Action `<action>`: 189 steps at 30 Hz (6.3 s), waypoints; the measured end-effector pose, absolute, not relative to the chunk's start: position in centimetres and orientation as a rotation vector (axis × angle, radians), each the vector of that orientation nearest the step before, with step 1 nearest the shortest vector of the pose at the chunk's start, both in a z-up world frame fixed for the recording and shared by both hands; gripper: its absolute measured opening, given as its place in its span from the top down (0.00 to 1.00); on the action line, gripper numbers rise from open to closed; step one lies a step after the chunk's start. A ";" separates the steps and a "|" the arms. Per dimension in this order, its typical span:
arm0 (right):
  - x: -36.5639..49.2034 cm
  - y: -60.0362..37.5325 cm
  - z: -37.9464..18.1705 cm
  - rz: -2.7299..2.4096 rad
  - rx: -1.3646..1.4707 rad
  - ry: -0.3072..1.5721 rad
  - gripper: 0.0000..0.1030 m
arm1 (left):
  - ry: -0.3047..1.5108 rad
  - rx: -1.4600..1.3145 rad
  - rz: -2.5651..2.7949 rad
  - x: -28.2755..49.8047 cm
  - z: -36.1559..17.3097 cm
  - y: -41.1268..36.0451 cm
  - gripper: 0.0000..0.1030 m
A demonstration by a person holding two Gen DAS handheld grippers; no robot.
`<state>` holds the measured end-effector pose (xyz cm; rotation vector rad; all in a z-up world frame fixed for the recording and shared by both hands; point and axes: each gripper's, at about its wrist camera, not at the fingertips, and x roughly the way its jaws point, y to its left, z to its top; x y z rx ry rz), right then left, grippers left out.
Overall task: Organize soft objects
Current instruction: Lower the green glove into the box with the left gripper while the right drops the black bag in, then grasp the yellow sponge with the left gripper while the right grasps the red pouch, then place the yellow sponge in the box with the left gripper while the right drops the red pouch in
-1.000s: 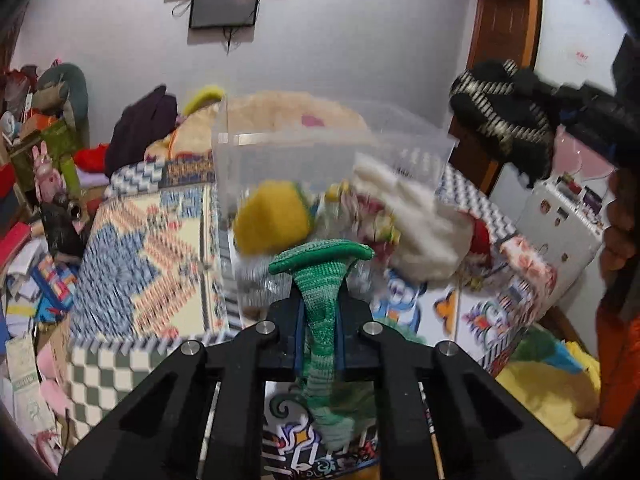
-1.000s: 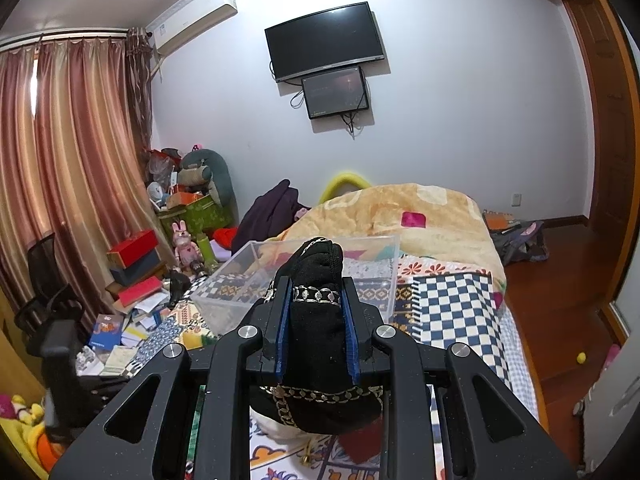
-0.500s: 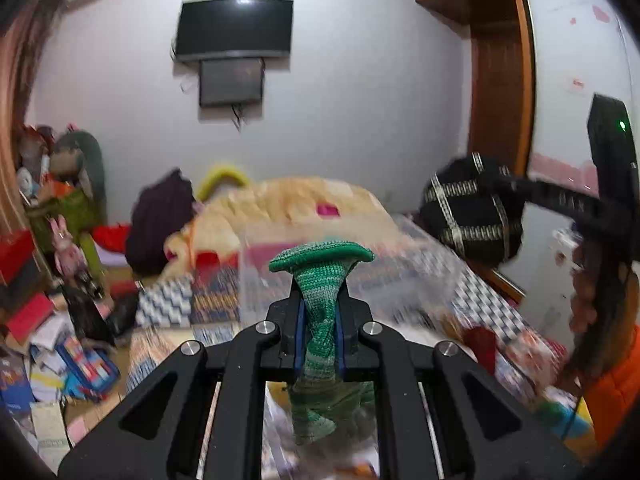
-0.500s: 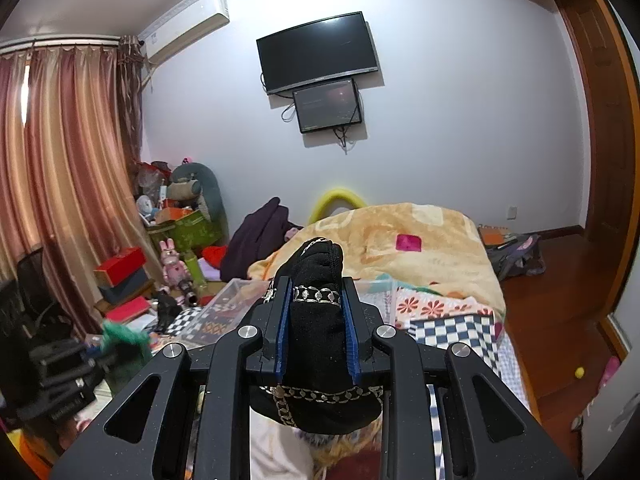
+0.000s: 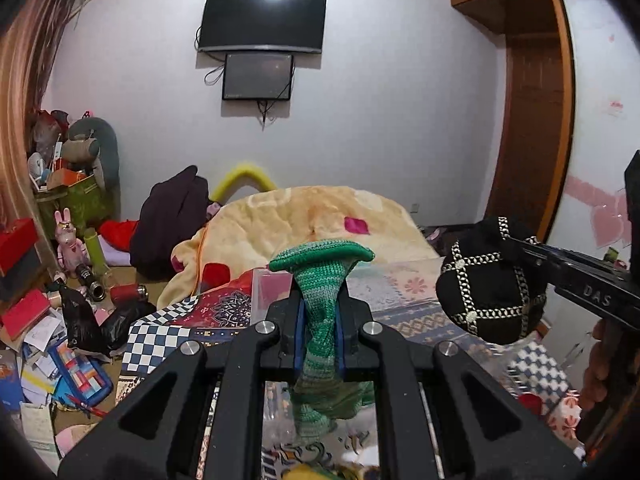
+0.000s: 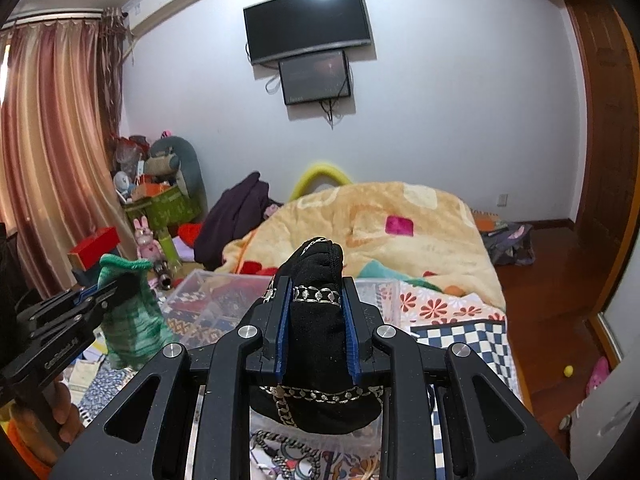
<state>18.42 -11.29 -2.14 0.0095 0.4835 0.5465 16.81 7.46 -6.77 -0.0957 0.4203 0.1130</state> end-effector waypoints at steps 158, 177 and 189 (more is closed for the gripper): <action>15.0 -12.1 1.0 0.581 0.014 0.348 0.94 | 0.512 -0.031 0.051 14.9 -8.8 6.5 0.62; 19.3 -9.5 -5.8 0.552 -0.171 0.614 0.51 | 0.620 -0.002 0.089 18.3 -11.5 5.9 0.33; 14.3 -9.9 -3.4 0.563 -0.284 0.472 0.17 | 0.521 -0.041 0.032 13.4 -8.7 5.7 0.09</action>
